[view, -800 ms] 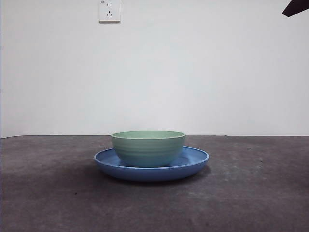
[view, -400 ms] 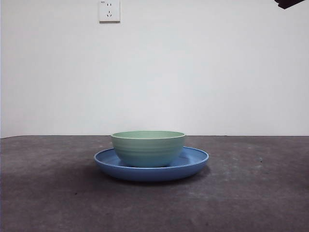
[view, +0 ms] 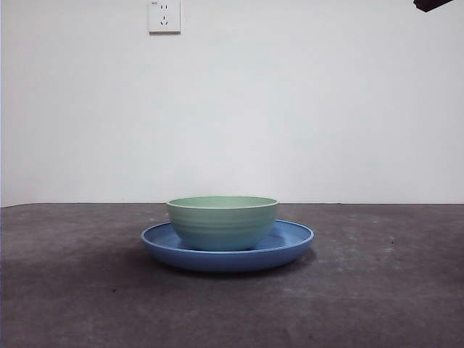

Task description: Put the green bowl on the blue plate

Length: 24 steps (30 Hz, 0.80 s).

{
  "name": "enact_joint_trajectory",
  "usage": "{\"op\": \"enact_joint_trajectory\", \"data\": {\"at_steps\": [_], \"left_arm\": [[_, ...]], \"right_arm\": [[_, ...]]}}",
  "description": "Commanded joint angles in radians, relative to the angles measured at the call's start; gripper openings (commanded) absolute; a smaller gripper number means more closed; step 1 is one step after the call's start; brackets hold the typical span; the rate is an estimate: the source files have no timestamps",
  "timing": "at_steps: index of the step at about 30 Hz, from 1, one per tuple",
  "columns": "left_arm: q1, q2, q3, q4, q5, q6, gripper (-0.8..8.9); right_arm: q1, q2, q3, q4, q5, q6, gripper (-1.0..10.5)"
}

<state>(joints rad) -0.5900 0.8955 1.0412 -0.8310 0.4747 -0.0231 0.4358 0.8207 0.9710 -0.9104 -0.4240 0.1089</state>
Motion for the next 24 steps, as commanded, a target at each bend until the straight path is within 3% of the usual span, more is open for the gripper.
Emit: {"op": "enact_joint_trajectory", "data": {"at_steps": [1, 12, 15, 18, 24], "left_arm": [[-0.006, 0.006, 0.007, 0.009, 0.005, 0.012, 0.12], [-0.006, 0.003, 0.007, 0.007, 0.005, 0.013, 0.12], [0.022, -0.035, 0.006, 0.028, -0.008, 0.086, 0.12], [0.089, -0.092, 0.002, 0.152, -0.008, 0.142, 0.12], [0.325, -0.259, -0.079, 0.509, -0.075, 0.149, 0.12]], "right_arm": [[0.006, 0.007, 0.018, 0.006, -0.002, -0.009, 0.1], [0.006, 0.007, 0.018, 0.006, -0.002, -0.009, 0.1], [0.006, 0.007, 0.018, 0.006, -0.002, -0.009, 0.1], [0.006, 0.007, 0.018, 0.006, -0.002, -0.009, 0.1], [0.006, 0.007, 0.018, 0.006, -0.002, -0.009, 0.1]]}}
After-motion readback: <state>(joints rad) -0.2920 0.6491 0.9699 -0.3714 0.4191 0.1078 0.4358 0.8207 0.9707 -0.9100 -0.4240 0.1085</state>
